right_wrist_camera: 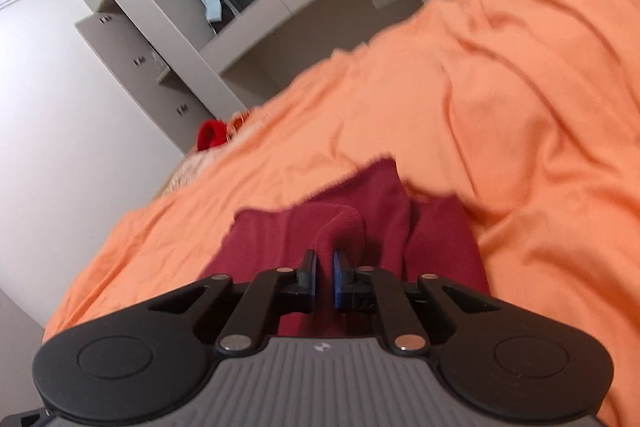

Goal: Fold small clothes

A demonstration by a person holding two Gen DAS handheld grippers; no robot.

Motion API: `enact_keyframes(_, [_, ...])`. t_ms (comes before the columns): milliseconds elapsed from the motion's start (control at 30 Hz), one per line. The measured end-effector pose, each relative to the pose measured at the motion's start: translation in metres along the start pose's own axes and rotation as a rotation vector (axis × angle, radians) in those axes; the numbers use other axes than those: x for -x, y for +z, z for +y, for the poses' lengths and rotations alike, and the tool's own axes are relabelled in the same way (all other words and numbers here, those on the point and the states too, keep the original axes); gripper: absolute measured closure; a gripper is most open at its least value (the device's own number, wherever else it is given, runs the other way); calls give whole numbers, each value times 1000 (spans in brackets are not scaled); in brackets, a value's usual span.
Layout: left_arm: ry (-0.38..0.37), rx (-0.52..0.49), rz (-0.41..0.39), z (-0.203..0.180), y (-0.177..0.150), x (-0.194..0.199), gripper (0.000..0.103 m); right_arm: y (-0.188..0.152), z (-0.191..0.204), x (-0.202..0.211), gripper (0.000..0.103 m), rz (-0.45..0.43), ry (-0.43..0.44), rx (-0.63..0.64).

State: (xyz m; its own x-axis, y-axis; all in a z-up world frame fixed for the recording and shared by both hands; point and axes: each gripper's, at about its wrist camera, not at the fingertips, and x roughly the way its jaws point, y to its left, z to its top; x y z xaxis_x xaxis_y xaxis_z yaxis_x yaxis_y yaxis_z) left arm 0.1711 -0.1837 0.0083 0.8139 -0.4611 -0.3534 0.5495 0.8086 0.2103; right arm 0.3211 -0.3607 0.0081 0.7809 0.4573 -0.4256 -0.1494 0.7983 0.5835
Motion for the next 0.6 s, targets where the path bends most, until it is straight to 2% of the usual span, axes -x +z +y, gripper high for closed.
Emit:
enact_keyframes(200, [-31, 29, -23, -16, 10, -9, 84, 9, -5, 27, 95, -97, -15, -18])
enact_keyframes(333, [-66, 5, 2, -29, 6, -20, 84, 11, -19, 31, 95, -95, -50, -49])
enact_keyframes(467, [-95, 13, 42, -32, -6, -30, 83, 4, -27, 27, 94, -58, -87, -47])
enact_keyframes(600, [-109, 22, 52, -32, -12, -33, 78, -3, -28, 25, 80, -32, -123, -22])
